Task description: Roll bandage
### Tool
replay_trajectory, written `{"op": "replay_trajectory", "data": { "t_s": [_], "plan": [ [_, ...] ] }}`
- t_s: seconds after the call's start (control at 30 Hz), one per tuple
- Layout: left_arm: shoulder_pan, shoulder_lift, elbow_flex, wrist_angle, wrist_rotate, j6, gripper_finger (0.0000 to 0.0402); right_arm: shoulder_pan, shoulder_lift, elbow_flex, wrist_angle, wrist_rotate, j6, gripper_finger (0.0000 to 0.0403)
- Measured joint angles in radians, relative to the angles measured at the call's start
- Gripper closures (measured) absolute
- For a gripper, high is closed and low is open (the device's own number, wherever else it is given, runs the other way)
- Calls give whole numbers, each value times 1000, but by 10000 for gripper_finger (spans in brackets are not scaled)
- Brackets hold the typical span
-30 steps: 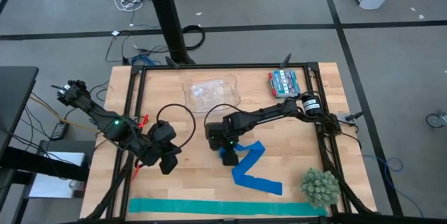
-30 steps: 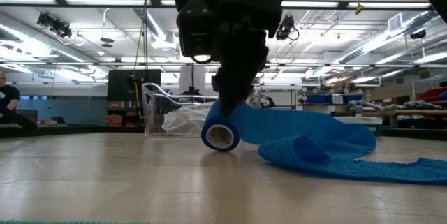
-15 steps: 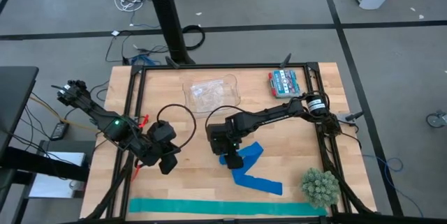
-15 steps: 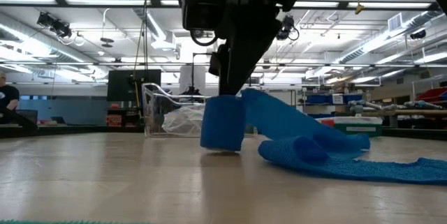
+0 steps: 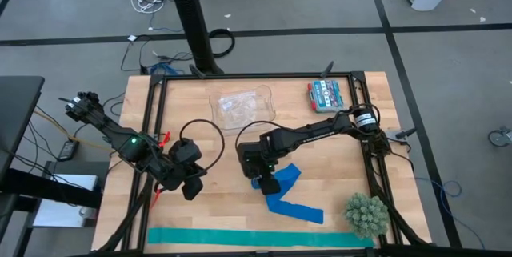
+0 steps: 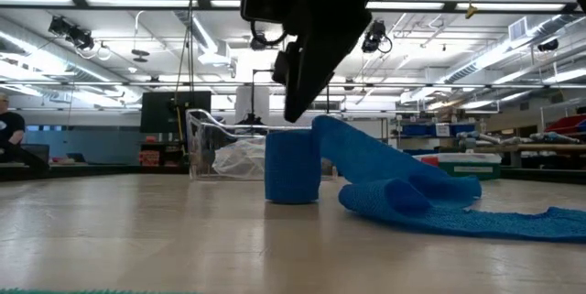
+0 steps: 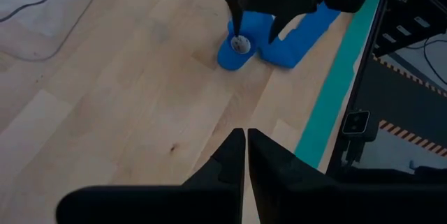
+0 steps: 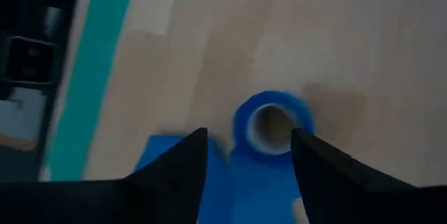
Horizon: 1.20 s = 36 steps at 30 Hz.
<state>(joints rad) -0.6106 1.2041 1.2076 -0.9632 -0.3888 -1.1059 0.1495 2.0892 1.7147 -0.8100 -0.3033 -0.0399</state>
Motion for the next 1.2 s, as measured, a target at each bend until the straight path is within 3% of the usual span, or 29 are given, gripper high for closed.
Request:
{"op": "replay_trajectory", "data": {
  "t_s": [0.23,0.93,1.07,1.2],
  "plan": [
    [0,0,0,0,7,-2,375,-15,1,-1,59,33,-51,222],
    [0,0,0,0,28,-4,375,-21,3,-174,167,56,-95,239],
    [0,0,0,0,28,-3,375,-21,3,-174,183,56,-112,264],
    [0,0,0,0,28,-3,375,-24,3,-174,191,55,-112,314]
  ]
}}
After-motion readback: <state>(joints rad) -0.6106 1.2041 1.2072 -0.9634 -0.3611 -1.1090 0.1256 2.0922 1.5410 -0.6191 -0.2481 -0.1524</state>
